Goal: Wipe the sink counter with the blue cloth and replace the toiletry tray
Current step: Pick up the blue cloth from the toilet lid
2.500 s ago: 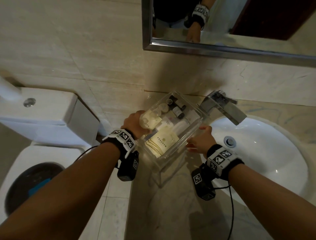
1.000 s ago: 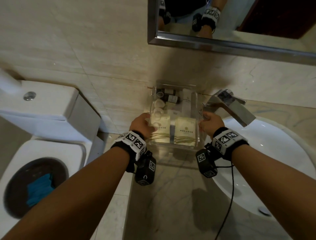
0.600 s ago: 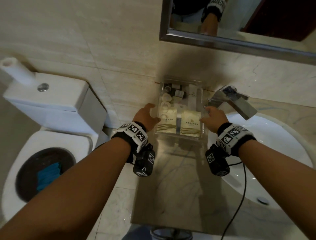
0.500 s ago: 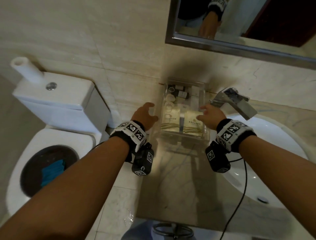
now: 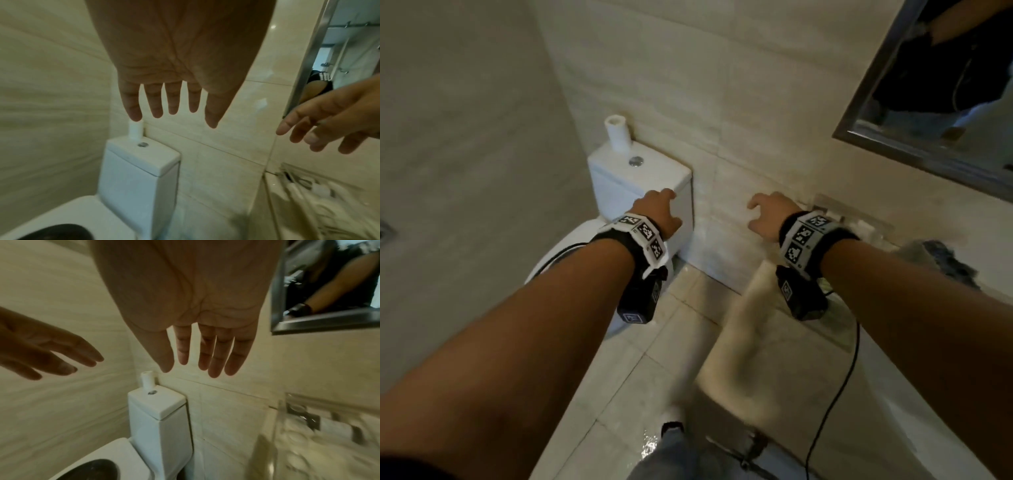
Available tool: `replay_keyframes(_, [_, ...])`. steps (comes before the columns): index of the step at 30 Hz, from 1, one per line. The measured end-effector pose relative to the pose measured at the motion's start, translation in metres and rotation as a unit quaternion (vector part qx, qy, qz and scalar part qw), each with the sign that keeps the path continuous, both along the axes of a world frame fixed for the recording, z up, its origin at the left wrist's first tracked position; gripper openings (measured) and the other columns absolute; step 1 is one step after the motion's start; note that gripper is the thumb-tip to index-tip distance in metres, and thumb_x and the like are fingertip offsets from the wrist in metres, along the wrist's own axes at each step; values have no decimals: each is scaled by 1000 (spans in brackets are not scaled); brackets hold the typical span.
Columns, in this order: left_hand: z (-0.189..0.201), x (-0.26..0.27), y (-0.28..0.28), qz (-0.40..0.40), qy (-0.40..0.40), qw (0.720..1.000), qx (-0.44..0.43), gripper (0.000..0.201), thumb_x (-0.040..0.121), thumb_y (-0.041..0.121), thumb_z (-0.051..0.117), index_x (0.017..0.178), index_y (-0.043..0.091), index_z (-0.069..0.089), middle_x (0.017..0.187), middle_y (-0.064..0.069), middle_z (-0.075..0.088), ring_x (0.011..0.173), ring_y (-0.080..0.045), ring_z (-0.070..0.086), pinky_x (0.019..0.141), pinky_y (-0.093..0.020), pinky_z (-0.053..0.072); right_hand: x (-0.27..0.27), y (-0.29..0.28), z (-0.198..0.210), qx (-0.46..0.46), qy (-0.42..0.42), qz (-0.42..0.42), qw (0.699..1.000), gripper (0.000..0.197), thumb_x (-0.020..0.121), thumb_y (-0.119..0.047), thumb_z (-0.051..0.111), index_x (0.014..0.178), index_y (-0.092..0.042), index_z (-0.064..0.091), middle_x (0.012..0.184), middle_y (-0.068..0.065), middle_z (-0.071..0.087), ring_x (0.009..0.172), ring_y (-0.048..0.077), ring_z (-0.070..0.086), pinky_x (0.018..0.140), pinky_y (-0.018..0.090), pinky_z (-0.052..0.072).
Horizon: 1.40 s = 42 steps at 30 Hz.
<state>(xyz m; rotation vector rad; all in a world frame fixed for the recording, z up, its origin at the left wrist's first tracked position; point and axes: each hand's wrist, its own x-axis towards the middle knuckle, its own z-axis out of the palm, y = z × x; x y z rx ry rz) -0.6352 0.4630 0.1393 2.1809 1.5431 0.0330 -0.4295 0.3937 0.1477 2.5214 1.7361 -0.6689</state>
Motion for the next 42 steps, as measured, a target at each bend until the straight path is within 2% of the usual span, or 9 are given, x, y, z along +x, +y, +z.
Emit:
replay_keyframes(2, [3, -30, -6, 22, 19, 1000, 10, 57, 89, 28, 59, 140, 17, 37, 141, -14, 42, 125, -34, 44, 101, -44, 41, -24, 6, 6, 0, -18, 37, 999, 41, 91, -25, 50, 130, -20, 44, 134, 15, 39, 116, 35, 48, 92, 34, 41])
replay_keyframes(5, [7, -76, -11, 52, 39, 998, 15, 58, 88, 27, 60, 140, 16, 37, 139, -15, 43, 124, -35, 46, 101, -42, 41, -66, 16, 15, -3, -36, 88, 995, 42, 89, -30, 51, 129, -17, 46, 130, 16, 42, 112, 35, 51, 95, 37, 44])
replay_keyframes(9, [10, -135, -11, 102, 46, 994, 15, 58, 88, 27, 61, 141, 17, 38, 142, -14, 41, 126, -35, 45, 102, -41, 39, -122, 39, 23, -10, -62, 148, 987, 44, 91, -25, 49, 134, -15, 42, 134, 17, 41, 118, 35, 49, 100, 37, 43])
replay_keyframes(13, [4, -194, -7, 137, 60, 989, 1, 58, 87, 29, 62, 139, 20, 39, 141, -12, 40, 126, -35, 44, 103, -44, 39, -182, 65, 14, -24, -54, 190, 980, 45, 89, -24, 48, 133, -19, 43, 132, 14, 42, 116, 34, 50, 101, 39, 43])
replay_keyframes(17, [-21, -253, 4, 152, 78, 985, -23, 57, 87, 31, 61, 139, 23, 38, 143, -9, 39, 127, -33, 43, 103, -46, 39, -240, 95, -15, -42, -52, 226, 972, 42, 88, -25, 50, 129, -21, 45, 131, 13, 43, 115, 34, 50, 102, 42, 42])
replay_keyframes(24, [-90, -332, 52, 131, 91, 984, -85, 56, 88, 34, 58, 139, 25, 37, 144, -8, 37, 129, -34, 40, 104, -48, 38, -320, 160, -70, -104, -52, 235, 965, 41, 92, -29, 51, 131, -18, 45, 135, 10, 44, 123, 30, 46, 103, 37, 38])
replay_keyframes(29, [-127, -357, 86, 108, 107, 980, -126, 55, 90, 33, 57, 140, 25, 36, 143, -7, 37, 129, -31, 40, 105, -45, 37, -349, 173, -113, -153, -32, 222, 962, 41, 92, -29, 49, 132, -19, 44, 134, 12, 46, 121, 32, 48, 102, 38, 40])
replay_keyframes(35, [-170, -361, 122, 79, 89, 979, -165, 59, 92, 34, 55, 145, 25, 30, 145, -10, 35, 131, -31, 38, 107, -44, 35, -354, 190, -156, -197, -8, 207, 958, 41, 93, -22, 48, 133, -11, 44, 131, 16, 50, 117, 30, 53, 98, 35, 46])
replay_keyframes(42, [-260, -345, 153, 93, 48, 972, -211, 57, 92, 32, 55, 143, 23, 33, 143, -11, 38, 129, -31, 40, 106, -41, 37, -347, 221, -267, -229, 50, 175, 956, 42, 90, -24, 50, 132, -21, 43, 131, 12, 45, 114, 29, 53, 98, 38, 47])
